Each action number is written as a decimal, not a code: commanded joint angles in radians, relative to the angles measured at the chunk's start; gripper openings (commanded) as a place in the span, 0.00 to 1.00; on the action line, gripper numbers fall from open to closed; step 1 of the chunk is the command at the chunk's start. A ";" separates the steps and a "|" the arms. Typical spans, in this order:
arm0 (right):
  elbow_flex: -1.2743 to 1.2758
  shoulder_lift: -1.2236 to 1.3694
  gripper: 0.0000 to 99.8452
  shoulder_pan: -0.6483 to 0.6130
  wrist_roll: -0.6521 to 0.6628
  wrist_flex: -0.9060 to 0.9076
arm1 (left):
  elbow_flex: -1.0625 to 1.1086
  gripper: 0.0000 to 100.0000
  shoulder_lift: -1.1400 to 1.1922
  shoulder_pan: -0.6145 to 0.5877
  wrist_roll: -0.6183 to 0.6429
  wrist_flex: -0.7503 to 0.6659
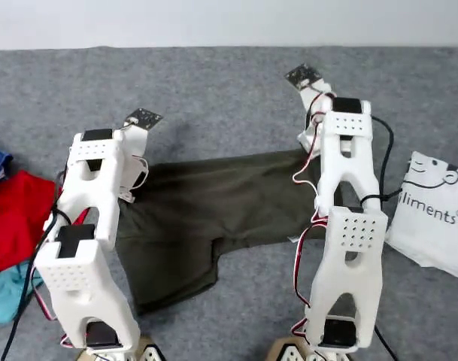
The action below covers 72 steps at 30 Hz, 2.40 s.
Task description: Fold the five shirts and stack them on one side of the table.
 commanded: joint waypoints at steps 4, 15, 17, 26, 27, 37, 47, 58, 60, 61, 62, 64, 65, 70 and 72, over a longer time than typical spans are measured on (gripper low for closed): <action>-0.227 -0.018 0.01 -0.030 -0.003 0.200 | -0.012 0.01 -0.235 0.117 0.006 0.074; -0.370 -0.047 0.01 -0.093 -0.069 0.464 | -0.012 0.01 -0.537 -0.002 0.117 0.176; -0.339 -0.073 0.01 -0.099 -0.075 0.464 | -0.012 0.01 -0.572 -0.087 0.124 0.212; 0.091 -0.335 0.01 -0.220 -0.077 0.463 | -0.010 0.01 -0.617 -0.555 0.021 0.230; 0.143 -0.371 0.01 -0.246 -0.077 0.463 | -0.010 0.01 -0.605 -0.598 0.005 0.224; 0.560 -0.650 0.01 -0.596 -0.075 0.461 | -0.015 0.01 -0.387 -0.893 -0.055 0.157; 0.819 -0.762 0.21 -0.923 -0.080 0.450 | -0.015 0.01 -0.316 -0.977 -0.098 0.126; 0.847 -0.656 0.23 -1.194 -0.080 0.360 | -0.015 0.01 -0.324 -0.984 -0.141 0.126; 0.847 -0.628 0.23 -1.202 -0.080 0.312 | -0.016 0.01 -0.324 -0.988 -0.149 0.126; 0.847 -0.615 0.23 -1.204 -0.080 0.289 | -0.016 0.01 -0.324 -0.990 -0.149 0.126; 0.847 -0.601 0.23 -1.205 -0.080 0.271 | -0.016 0.01 -0.324 -0.997 -0.149 0.126; 0.847 -0.568 0.23 -1.210 -0.080 0.236 | -0.016 0.01 -0.324 -1.003 -0.149 0.126; 0.847 -0.550 0.23 -1.210 -0.080 0.220 | -0.016 0.01 -0.324 -1.005 -0.149 0.126; 0.847 -0.450 0.23 -1.210 -0.078 0.143 | -0.016 0.01 -0.325 -1.016 -0.149 0.126; 0.847 -0.417 0.23 -1.210 -0.078 0.114 | -0.016 0.01 -0.325 -1.016 -0.149 0.126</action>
